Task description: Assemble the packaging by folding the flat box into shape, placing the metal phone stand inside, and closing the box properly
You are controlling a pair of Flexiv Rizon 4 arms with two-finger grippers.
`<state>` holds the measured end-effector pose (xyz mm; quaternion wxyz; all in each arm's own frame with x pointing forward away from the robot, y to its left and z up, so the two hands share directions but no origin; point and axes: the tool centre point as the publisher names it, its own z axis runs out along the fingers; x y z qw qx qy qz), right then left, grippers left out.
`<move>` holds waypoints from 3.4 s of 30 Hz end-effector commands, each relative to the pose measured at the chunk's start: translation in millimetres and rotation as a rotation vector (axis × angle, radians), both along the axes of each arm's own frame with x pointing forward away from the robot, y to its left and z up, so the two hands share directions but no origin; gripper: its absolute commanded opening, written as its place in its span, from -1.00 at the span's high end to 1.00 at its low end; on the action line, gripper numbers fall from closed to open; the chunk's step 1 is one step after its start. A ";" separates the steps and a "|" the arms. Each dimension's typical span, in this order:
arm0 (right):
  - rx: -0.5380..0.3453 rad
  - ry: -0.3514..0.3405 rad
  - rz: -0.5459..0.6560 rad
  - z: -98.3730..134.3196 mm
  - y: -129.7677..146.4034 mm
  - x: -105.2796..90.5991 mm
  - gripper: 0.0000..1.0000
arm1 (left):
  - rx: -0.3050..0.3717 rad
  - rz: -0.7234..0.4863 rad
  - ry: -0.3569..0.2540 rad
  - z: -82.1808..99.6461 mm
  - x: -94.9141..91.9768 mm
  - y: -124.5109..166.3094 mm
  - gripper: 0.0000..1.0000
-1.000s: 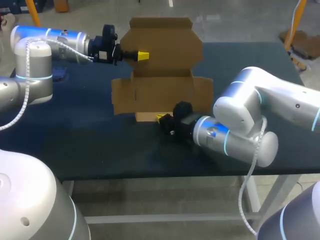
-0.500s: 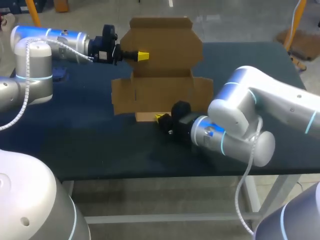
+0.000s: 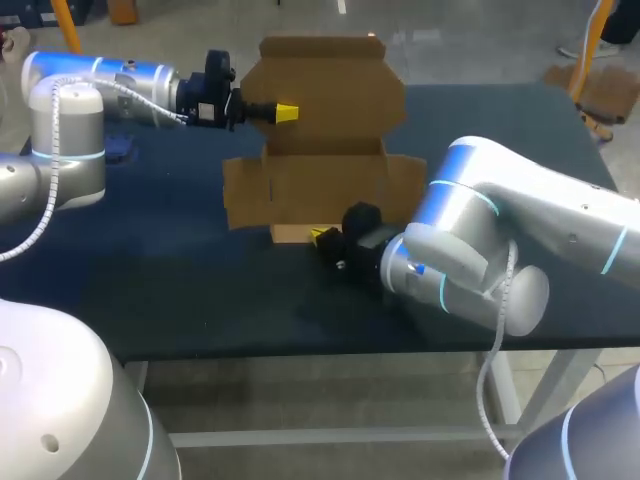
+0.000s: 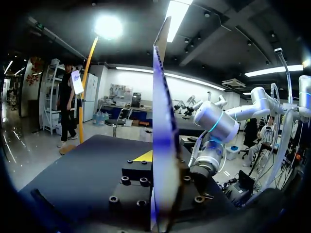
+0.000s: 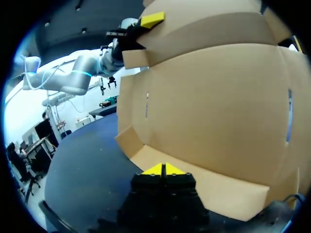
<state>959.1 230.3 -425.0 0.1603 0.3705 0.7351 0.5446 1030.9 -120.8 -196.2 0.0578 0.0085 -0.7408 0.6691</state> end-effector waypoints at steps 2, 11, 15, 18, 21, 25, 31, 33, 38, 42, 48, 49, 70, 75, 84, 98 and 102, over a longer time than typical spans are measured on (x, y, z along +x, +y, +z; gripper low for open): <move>-0.092 -0.037 -0.234 -2.9 4.1 0.2 1.00 | 0.016 0.005 -0.031 1.3 -16.3 0.7 1.00; -0.092 -0.037 -0.234 -2.9 4.1 0.2 1.00 | 0.046 0.004 -0.068 -1.5 -36.1 -5.8 1.00; -0.092 -0.037 -0.234 -2.9 4.1 0.2 1.00 | 0.044 0.008 -0.080 -0.8 -42.9 -4.8 1.00; -0.092 -0.037 -0.234 -2.9 4.1 0.2 1.00 | 0.040 0.008 -0.087 -1.1 -48.3 -4.5 1.00; -0.092 -0.037 -0.234 -2.9 4.1 0.2 1.00 | 0.036 0.002 -0.092 -2.6 -53.3 -5.3 1.00; -0.092 -0.037 -0.234 -2.9 4.1 0.2 1.00 | 0.043 -0.021 -0.100 -4.9 -60.4 -7.1 1.00; -0.092 -0.037 -0.234 -2.9 4.1 0.2 1.00 | 0.048 -0.044 -0.100 -9.1 -67.3 -8.6 1.00; -0.092 -0.037 -0.234 -2.9 4.1 0.2 1.00 | 0.048 -0.047 -0.100 -10.3 -69.4 -8.5 1.00; -0.092 -0.037 -0.234 -2.9 4.1 0.2 1.00 | 0.042 -0.049 -0.097 -15.1 -74.1 -8.7 1.00; -0.092 -0.037 -0.234 -2.9 4.1 0.2 1.00 | 0.036 -0.052 -0.090 -20.4 -77.4 -9.6 1.00; -0.092 -0.037 -0.234 -2.9 4.1 0.2 1.00 | 0.032 -0.055 -0.083 -24.6 -81.7 -10.5 1.00; -0.092 -0.037 -0.234 -2.9 4.1 0.2 1.00 | 0.032 -0.056 -0.083 -25.1 -82.4 -10.6 1.00; -0.092 -0.037 -0.234 -2.9 4.1 0.2 1.00 | 0.058 -0.058 -0.095 -33.1 -97.0 -13.6 1.00; -0.092 -0.037 -0.234 -2.9 4.1 0.2 1.00 | 0.063 -0.063 -0.095 -34.9 -98.8 -13.7 1.00; -0.092 -0.037 -0.234 -2.9 4.1 0.2 1.00 | 0.070 -0.065 -0.093 -37.3 -99.7 -14.8 1.00; -0.092 -0.037 -0.234 -2.9 4.1 0.2 1.00 | 0.071 -0.063 -0.103 -37.9 -98.9 -15.4 1.00; -0.092 -0.037 -0.234 -2.9 4.1 0.2 1.00 | 0.071 -0.063 -0.103 -37.9 -98.9 -15.4 1.00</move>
